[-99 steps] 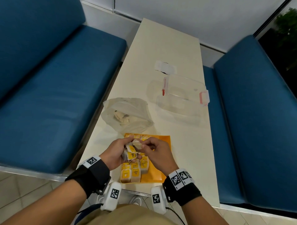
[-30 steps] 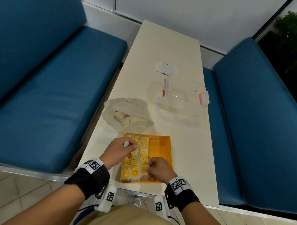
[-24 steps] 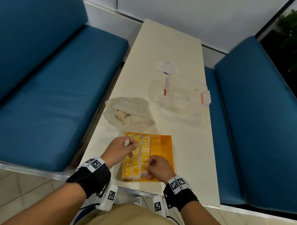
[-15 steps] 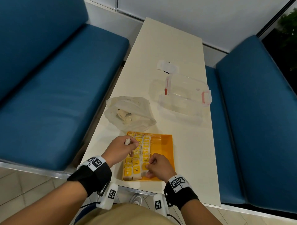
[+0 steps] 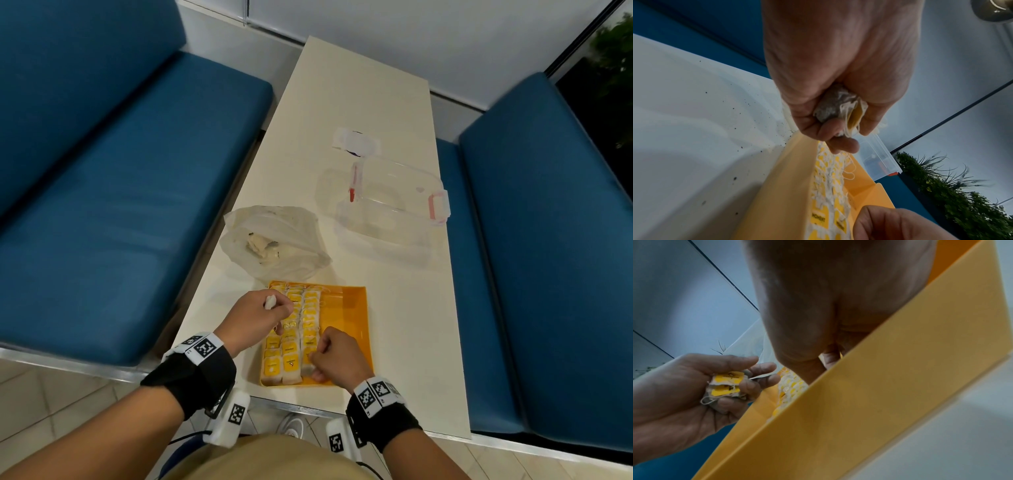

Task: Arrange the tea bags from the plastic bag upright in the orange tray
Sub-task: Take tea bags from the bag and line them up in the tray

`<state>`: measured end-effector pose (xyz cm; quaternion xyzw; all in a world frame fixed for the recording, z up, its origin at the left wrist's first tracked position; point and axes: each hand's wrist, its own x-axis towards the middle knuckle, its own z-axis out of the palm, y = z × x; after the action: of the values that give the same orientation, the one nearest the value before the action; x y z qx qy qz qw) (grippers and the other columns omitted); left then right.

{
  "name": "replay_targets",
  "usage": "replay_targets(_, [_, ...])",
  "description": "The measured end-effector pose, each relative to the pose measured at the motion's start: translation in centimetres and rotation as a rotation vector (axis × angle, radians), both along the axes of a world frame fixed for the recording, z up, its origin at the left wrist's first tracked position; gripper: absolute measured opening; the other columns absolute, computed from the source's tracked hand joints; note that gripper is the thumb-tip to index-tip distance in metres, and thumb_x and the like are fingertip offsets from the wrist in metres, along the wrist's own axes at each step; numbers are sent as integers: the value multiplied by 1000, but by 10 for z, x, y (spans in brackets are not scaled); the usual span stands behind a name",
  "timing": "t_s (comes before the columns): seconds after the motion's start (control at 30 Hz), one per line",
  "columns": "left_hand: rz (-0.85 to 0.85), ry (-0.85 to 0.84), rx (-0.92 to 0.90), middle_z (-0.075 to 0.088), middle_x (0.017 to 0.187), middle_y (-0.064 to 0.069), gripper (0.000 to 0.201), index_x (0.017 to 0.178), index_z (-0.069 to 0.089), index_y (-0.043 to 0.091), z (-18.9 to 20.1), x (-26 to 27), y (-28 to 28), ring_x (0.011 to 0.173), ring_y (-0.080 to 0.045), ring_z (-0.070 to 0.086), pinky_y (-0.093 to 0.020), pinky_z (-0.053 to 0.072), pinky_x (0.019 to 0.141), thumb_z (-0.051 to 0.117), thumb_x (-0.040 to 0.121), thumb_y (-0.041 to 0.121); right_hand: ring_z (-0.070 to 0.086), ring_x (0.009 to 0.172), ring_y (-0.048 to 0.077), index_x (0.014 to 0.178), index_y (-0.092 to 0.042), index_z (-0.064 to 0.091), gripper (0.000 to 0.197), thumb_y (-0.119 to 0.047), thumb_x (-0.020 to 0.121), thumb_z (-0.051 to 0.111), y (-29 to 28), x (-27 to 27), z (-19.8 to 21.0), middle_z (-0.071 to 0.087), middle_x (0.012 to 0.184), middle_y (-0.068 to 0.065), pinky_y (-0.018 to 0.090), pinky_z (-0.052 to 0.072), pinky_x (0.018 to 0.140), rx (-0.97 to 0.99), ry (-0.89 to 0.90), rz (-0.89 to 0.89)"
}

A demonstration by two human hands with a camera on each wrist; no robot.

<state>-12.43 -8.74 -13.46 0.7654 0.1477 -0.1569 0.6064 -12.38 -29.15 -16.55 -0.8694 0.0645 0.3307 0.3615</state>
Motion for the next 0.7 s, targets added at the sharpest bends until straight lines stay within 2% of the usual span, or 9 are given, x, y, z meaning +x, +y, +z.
replay_targets(0.1, [0, 5, -3, 73, 86, 3, 9, 89, 73, 13, 1, 1, 0, 60, -16, 67, -13, 41, 50, 67, 94, 18, 61, 57, 16, 74, -21, 48, 24, -14, 70, 70, 0, 2, 4, 59, 67, -1, 33, 49, 55, -79, -55, 132])
replay_targets(0.17, [4, 5, -13, 72, 87, 3, 9, 89, 73, 12, 1, 1, -1, 59, -17, 67, -13, 41, 50, 67, 94, 17, 50, 59, 13, 72, -22, 49, 28, -17, 66, 76, -1, 1, 5, 55, 69, -4, 30, 43, 55, -127, -70, 238])
replay_targets(0.23, [4, 4, -15, 73, 88, 3, 9, 89, 73, 12, 1, 1, -1, 59, -17, 66, -12, 41, 49, 67, 94, 17, 50, 60, 14, 71, -22, 51, 29, -17, 65, 79, -1, 0, 2, 56, 69, -4, 30, 44, 56, -137, -64, 268])
replay_targets(0.37, [6, 7, -16, 72, 87, 3, 9, 89, 73, 13, 0, 1, -1, 59, -16, 66, -13, 42, 50, 68, 94, 17, 51, 58, 12, 71, -23, 53, 23, -15, 70, 75, 1, 1, 0, 55, 66, -7, 29, 47, 58, -163, -96, 262])
replay_targets(0.47, [0, 15, -16, 72, 83, 5, 9, 89, 73, 14, 0, 2, -1, 59, -16, 67, -14, 42, 51, 67, 94, 18, 53, 59, 14, 71, -22, 54, 23, -18, 72, 77, 1, 2, -1, 57, 66, -7, 31, 50, 60, -145, -94, 241])
replay_targets(0.57, [1, 43, -38, 73, 87, 4, 9, 89, 73, 14, 2, 2, 0, 61, -16, 67, -18, 44, 55, 67, 94, 19, 58, 59, 17, 72, -22, 55, 23, -17, 72, 77, 1, 2, 2, 59, 67, -5, 33, 53, 60, -125, -69, 224])
replay_targets(0.63, [29, 113, -143, 75, 95, 0, 14, 96, 72, 15, 5, 3, 1, 62, -18, 64, -26, 46, 61, 64, 96, 27, 59, 65, 15, 72, -23, 57, 17, -17, 74, 72, 1, 4, 8, 61, 71, -6, 33, 54, 65, -145, -101, 255])
replay_targets(0.7, [59, 211, -360, 74, 98, -11, 33, 109, 69, 15, 10, 5, 4, 61, -22, 62, -29, 43, 59, 55, 100, 44, 60, 70, 11, 73, -25, 59, 13, -19, 77, 69, 1, 9, 18, 61, 73, -8, 31, 53, 68, -158, -184, 267])
